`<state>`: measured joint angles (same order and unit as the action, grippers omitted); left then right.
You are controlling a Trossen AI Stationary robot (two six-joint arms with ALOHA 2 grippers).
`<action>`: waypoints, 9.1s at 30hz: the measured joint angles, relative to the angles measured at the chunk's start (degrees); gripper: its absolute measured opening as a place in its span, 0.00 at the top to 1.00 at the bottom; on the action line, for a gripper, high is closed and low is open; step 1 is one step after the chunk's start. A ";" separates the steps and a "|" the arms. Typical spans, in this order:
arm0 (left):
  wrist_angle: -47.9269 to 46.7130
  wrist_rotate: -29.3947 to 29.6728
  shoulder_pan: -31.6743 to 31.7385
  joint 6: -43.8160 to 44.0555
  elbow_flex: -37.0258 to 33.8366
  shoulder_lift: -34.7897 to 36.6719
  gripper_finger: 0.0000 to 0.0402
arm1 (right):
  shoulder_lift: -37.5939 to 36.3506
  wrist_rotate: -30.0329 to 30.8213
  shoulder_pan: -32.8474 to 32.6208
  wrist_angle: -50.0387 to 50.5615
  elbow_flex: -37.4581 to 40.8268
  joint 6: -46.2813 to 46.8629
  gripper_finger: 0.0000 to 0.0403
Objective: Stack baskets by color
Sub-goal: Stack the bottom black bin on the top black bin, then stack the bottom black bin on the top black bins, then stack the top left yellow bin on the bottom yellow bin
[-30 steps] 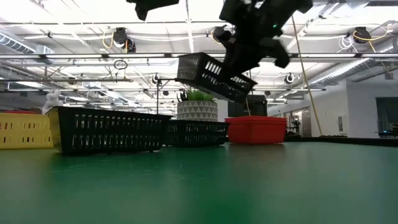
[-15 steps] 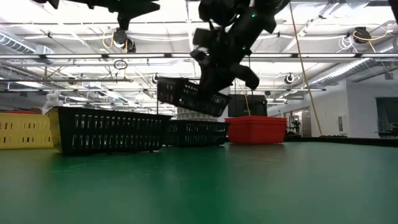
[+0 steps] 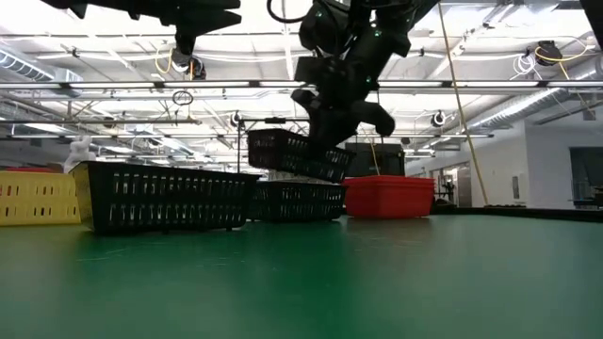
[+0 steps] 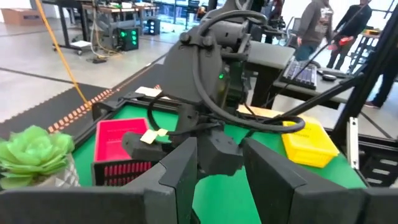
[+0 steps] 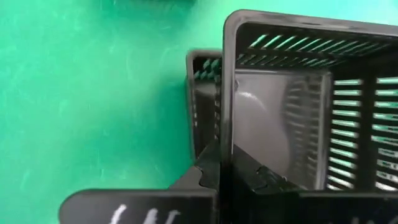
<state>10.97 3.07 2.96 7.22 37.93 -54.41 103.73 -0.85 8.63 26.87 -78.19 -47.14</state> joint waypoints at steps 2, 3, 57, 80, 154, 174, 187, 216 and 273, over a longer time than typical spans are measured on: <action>-0.45 0.00 -0.51 0.30 0.00 0.00 0.67 | 0.52 -0.83 -0.07 -1.08 0.00 0.62 1.00; -0.82 0.00 -0.64 0.38 0.00 0.00 0.67 | 0.60 -0.80 -0.09 -0.89 0.06 0.81 1.00; -1.94 2.29 -2.53 2.61 0.02 0.00 0.67 | 8.58 2.26 -18.36 -23.07 0.42 19.28 0.63; -4.42 4.19 -3.13 8.13 0.04 0.00 0.67 | 10.64 2.28 -18.65 -30.31 0.42 21.08 0.68; -61.18 -8.63 -4.05 41.80 17.00 -38.45 0.67 | -45.11 23.57 -19.20 -38.65 32.72 29.50 0.68; -57.47 -13.42 0.46 31.85 21.76 -39.67 0.99 | -45.10 23.55 -19.20 -38.72 32.70 27.65 0.68; -63.75 -3.97 6.68 16.12 43.69 -39.65 0.99 | -45.12 23.55 -19.20 -38.96 32.70 26.45 0.68; -52.45 -1.65 16.37 -1.10 45.09 -55.15 0.91 | -45.14 23.53 -19.22 -35.12 32.61 25.71 0.68; -88.43 -0.63 0.81 19.09 44.85 -42.64 0.65 | -48.79 23.28 -19.93 -30.57 32.72 29.10 0.68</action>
<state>-77.46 2.44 3.77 26.31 82.79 -97.05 54.94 22.43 -11.30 -3.70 -45.47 -18.04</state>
